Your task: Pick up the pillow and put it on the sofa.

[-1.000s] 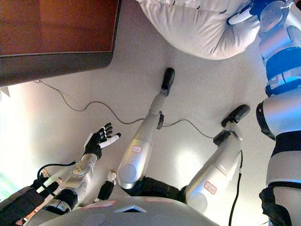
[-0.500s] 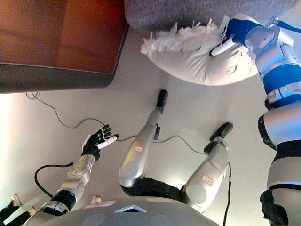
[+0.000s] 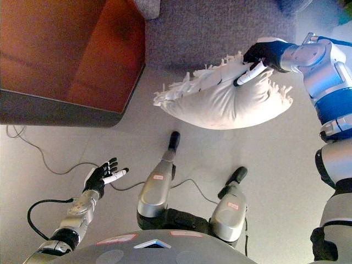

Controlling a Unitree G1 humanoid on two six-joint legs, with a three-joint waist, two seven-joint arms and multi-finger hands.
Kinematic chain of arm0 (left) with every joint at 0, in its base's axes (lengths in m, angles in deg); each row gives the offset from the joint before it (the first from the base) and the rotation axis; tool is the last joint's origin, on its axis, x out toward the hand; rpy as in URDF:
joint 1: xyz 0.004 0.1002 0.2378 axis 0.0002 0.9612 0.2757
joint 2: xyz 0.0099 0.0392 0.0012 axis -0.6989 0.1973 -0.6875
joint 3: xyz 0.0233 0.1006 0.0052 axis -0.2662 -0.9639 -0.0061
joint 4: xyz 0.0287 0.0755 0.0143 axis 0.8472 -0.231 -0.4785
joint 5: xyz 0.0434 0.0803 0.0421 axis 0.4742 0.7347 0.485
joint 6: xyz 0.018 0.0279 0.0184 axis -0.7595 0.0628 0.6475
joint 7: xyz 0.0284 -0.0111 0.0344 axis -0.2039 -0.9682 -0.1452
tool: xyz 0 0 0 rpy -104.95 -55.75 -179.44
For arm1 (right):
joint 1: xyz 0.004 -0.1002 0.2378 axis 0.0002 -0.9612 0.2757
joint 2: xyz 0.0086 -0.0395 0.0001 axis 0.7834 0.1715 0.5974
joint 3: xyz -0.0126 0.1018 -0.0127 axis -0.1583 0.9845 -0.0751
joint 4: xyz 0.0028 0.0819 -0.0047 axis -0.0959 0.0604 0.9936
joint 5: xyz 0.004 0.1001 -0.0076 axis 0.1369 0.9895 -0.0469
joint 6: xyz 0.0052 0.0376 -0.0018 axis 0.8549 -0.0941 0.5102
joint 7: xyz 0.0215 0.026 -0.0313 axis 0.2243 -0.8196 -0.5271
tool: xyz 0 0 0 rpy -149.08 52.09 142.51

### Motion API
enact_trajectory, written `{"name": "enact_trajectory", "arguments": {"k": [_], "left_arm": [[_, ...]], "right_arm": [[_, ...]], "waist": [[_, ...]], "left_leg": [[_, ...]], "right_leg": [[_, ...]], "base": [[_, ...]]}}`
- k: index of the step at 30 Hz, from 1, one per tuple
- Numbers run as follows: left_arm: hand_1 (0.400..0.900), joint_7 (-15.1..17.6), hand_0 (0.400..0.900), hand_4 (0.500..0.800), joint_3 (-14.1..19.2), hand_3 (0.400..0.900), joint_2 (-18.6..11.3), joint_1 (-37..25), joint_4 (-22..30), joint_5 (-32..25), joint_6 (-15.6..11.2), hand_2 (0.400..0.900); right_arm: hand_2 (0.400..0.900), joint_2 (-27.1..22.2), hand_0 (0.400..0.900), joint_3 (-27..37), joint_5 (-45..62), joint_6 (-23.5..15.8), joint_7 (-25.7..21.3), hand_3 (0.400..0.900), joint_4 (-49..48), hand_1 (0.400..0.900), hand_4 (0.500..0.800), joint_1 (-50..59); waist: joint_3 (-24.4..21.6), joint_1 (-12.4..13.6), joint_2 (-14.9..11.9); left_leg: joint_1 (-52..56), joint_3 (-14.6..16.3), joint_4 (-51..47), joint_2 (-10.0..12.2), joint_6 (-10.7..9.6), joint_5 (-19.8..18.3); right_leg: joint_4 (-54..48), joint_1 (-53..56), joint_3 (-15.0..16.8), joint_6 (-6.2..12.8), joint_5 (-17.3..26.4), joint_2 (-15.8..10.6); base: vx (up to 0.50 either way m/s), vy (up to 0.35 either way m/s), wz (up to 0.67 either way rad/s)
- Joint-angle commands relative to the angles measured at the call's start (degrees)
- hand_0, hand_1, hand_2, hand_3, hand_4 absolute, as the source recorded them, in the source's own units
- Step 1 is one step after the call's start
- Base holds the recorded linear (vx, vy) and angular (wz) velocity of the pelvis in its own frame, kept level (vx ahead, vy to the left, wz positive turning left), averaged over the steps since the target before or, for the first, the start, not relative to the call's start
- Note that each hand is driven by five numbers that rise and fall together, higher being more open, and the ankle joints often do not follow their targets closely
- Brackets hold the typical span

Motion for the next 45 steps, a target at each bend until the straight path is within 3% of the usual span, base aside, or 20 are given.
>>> {"name": "enact_trajectory", "arguments": {"k": [1, 13, 19, 20, 22, 24, 27, 28, 31, 32, 33, 34, 36, 37, 38, 40, 43, 45], "left_arm": [[0.900, 0.73, 0.900, 0.800, -1.15, 0.900, -6.00, 5.20, -3.60, 3.82, 0.06, 0.900], [0.900, 0.63, 0.900, 0.800, -0.33, 0.900, -5.55, 6.05, -7.46, 9.28, 0.80, 0.900], [0.900, 1.14, 0.900, 0.800, 0.27, 0.900, -4.70, 4.66, -9.69, 7.80, 1.32, 0.900], [0.900, 1.22, 0.900, 0.800, 0.96, 0.900, -4.09, 4.96, -9.97, 7.80, 1.26, 0.900], [0.900, 1.03, 0.900, 0.800, 1.75, 0.900, -2.92, 5.94, -9.88, 8.04, 0.71, 0.900], [0.900, 0.96, 0.900, 0.800, 2.36, 0.900, -1.92, 6.86, -9.80, 7.40, 0.78, 0.900], [0.900, 1.05, 0.900, 0.800, 3.26, 0.900, -1.05, 7.27, -11.06, 8.66, 0.04, 0.900], [0.900, 1.41, 0.900, 0.800, 2.98, 0.900, -0.84, 7.09, -11.27, 9.36, -0.03, 0.900], [0.900, 2.27, 0.900, 0.800, 2.42, 0.900, -0.55, 6.48, -11.92, 10.78, -0.32, 0.900], [0.900, 2.25, 0.900, 0.800, 2.05, 0.900, -0.52, 5.94, -12.52, 11.28, -0.39, 0.900], [0.900, 2.10, 0.900, 0.800, 1.79, 0.900, -0.62, 5.39, -12.92, 11.57, -0.32, 0.900], [0.900, 1.86, 0.900, 0.800, 1.52, 0.900, -0.72, 4.73, -13.76, 12.56, -0.26, 0.900], [0.900, 0.95, 0.900, 0.800, 1.00, 0.900, -1.70, 3.53, -13.34, 12.46, 0.60, 0.900], [0.900, 0.34, 0.900, 0.800, 0.41, 0.900, -2.28, 2.53, -13.08, 13.05, 0.98, 0.900], [0.900, 0.84, 0.900, 0.800, -0.33, 0.900, -2.28, 1.81, -13.31, 13.20, 0.72, 0.900], [0.900, 1.24, 0.900, 0.800, -1.28, 0.900, -2.85, 1.57, -13.02, 12.00, 0.84, 0.900], [0.900, 1.44, 0.900, 0.800, -2.69, 0.900, -4.02, 0.76, -12.65, 11.43, 0.93, 0.900], [0.900, 1.38, 0.900, 0.800, -3.01, 0.900, -4.73, -0.68, -13.03, 10.59, 0.89, 0.900]], "right_arm": [[0.400, 0.71, 0.400, 5.47, 11.20, -4.24, 0.86, 0.400, -6.27, 0.400, 0.500, 1.92], [0.400, 3.68, 0.400, 9.85, 23.11, -2.71, 0.39, 0.400, -3.55, 0.400, 0.500, -0.49], [0.400, 5.57, 0.400, 10.72, 26.97, -3.50, -0.69, 0.400, 2.22, 0.400, 0.500, 2.65], [0.400, 5.98, 0.400, 10.85, 27.15, -2.81, -1.05, 0.400, 2.21, 0.400, 0.500, 2.56], [0.400, 5.94, 0.400, 11.27, 26.85, -1.80, -1.97, 0.400, 0.66, 0.400, 0.500, 1.36], [0.400, 6.07, 0.400, 10.95, 27.26, -1.90, -3.20, 0.400, -1.20, 0.400, 0.500, -0.31], [0.400, 7.78, 0.400, 11.22, 25.67, -0.75, -4.80, 0.400, -2.35, 0.400, 0.500, -1.19], [0.400, 7.51, 0.400, 11.20, 25.97, -0.31, -5.06, 0.400, -2.15, 0.400, 0.500, -1.06], [0.400, 5.70, 0.400, 12.15, 27.27, 0.94, -4.61, 0.400, -1.93, 0.400, 0.500, -1.02], [0.400, 4.48, 0.400, 12.76, 28.60, 1.92, -3.85, 0.400, -1.10, 0.400, 0.500, -0.82], [0.400, 3.99, 0.400, 13.22, 29.17, 2.45, -3.15, 0.400, 0.00, 0.400, 0.500, -0.51], [0.400, 4.25, 0.400, 14.38, 31.63, 1.85, -1.25, 0.400, 3.38, 0.400, 0.500, -0.54], [0.400, 4.37, 0.400, 15.92, 34.29, 2.46, -0.53, 0.400, 4.49, 0.400, 0.500, -1.98], [0.400, 4.59, 0.400, 17.94, 34.92, 3.20, -0.19, 0.400, 4.82, 0.400, 0.500, -3.57], [0.400, 4.41, 0.400, 20.53, 34.26, 2.75, 1.46, 0.400, 6.41, 0.400, 0.500, -5.89], [0.400, 3.76, 0.400, 21.29, 34.59, 1.83, 2.37, 0.400, 8.91, 0.400, 0.500, -6.80], [0.400, 1.84, 0.400, 22.69, 35.72, 3.18, 2.56, 0.400, 13.97, 0.400, 0.500, -5.55], [0.400, 0.34, 0.400, 23.50, 35.95, 2.94, 1.72, 0.400, 16.50, 0.400, 0.500, -4.28]], "waist": [[-10.18, 2.24, -4.40], [-17.99, 2.92, -6.67], [-19.22, 2.22, -7.22], [-18.70, 2.14, -7.44], [-17.67, 2.60, -8.76], [-16.53, 3.65, -9.65], [-17.02, 5.66, -8.21], [-17.82, 6.40, -7.09], [-18.99, 7.76, -6.26], [-19.99, 7.74, -6.77], [-20.41, 7.91, -7.41], [-21.00, 8.32, -8.07], [-21.34, 8.27, -10.06], [-21.71, 8.00, -10.72], [-21.84, 7.02, -10.55], [-21.71, 6.27, -10.37], [-21.95, 3.03, -9.43], [-21.70, 1.44, -9.78]], "left_leg": [[3.94, 0.87, 1.09, 4.03, -0.47, -3.79], [9.29, 0.88, -0.11, 5.06, -0.44, -4.10], [10.14, 0.66, 4.74, 7.55, -0.97, -4.64], [9.22, -0.09, 10.17, 9.10, -1.90, -0.19], [5.20, -2.56, 17.67, 9.02, -2.02, 5.47], [1.53, -4.46, 22.42, 6.25, -0.52, 5.30], [-0.46, -0.24, 15.18, 4.51, -1.43, 6.40], [-1.85, 3.56, 9.66, 3.70, -1.87, 7.92], [-5.00, 11.05, 4.46, 0.84, -2.45, 11.23], [-6.08, 14.13, 3.54, -0.71, -2.71, 10.53], [-6.10, 14.84, 3.16, -1.95, -1.89, 9.01], [-5.96, 14.26, 4.48, -4.18, 2.22, 3.52], [-5.95, 13.35, 8.11, -7.04, 6.28, -1.91], [-4.49, 13.74, 7.88, -7.45, 7.84, -2.97], [-1.89, 13.75, 6.76, -7.40, 8.04, -3.57], [0.90, 13.07, 5.45, -7.41, 7.89, -4.04], [7.66, 10.60, 0.71, -6.10, 6.31, -4.19], [8.72, 8.24, -1.05, -5.73, 5.37, -4.57]], "right_leg": [[2.26, -1.67, 0.64, -0.58, 1.41, -2.99], [-0.13, 6.48, 0.53, -0.93, -0.62, -0.62], [4.06, 6.81, 2.50, -4.56, -4.40, 2.17], [3.90, 7.37, 3.08, -5.89, -4.70, 3.61], [2.61, 7.89, 3.44, -7.23, -3.55, 4.48], [1.53, 8.89, 3.75, -7.74, -3.08, 4.54], [-0.49, 13.36, 0.68, -6.86, -4.15, 6.69], [-1.20, 15.57, -0.59, -6.69, -5.18, 8.45], [-1.89, 19.84, -1.96, -7.18, -8.33, 11.22], [-1.39, 21.69, -2.21, -7.37, -10.99, 12.12], [-0.53, 21.97, -2.31, -7.59, -12.24, 11.94], [3.24, 20.87, -1.71, -7.28, -11.82, 10.46], [7.65, 20.74, -0.77, -5.05, -7.89, 7.28], [13.44, 20.20, -0.99, -3.61, -3.56, 4.82], [19.67, 17.59, -1.09, -2.09, 2.33, 2.37], [20.66, 14.48, -0.21, -1.64, 3.06, 1.62], [12.82, 6.50, 0.42, -2.96, 1.62, 2.75], [4.01, 2.16, 1.99, -2.36, 5.56, 1.18]], "base": [[0.15, -0.085, 0.08], [0.10, -0.076, 0.01], [0.02, -0.195, 0.02], [0.04, -0.148, -0.01], [0.05, -0.223, -0.13], [0.14, -0.187, -0.36], [0.32, -0.047, -0.18], [0.45, -0.025, 0.06], [0.45, -0.027, 0.18], [0.43, -0.008, 0.20], [0.45, 0.122, 0.00], [0.32, 0.197, -0.16], [0.28, 0.225, -0.11], [0.38, 0.268, 0.13], [0.45, 0.227, 0.27], [0.38, 0.056, 0.38], [0.38, -0.206, 0.86], [0.18, -0.405, 0.88]]}}
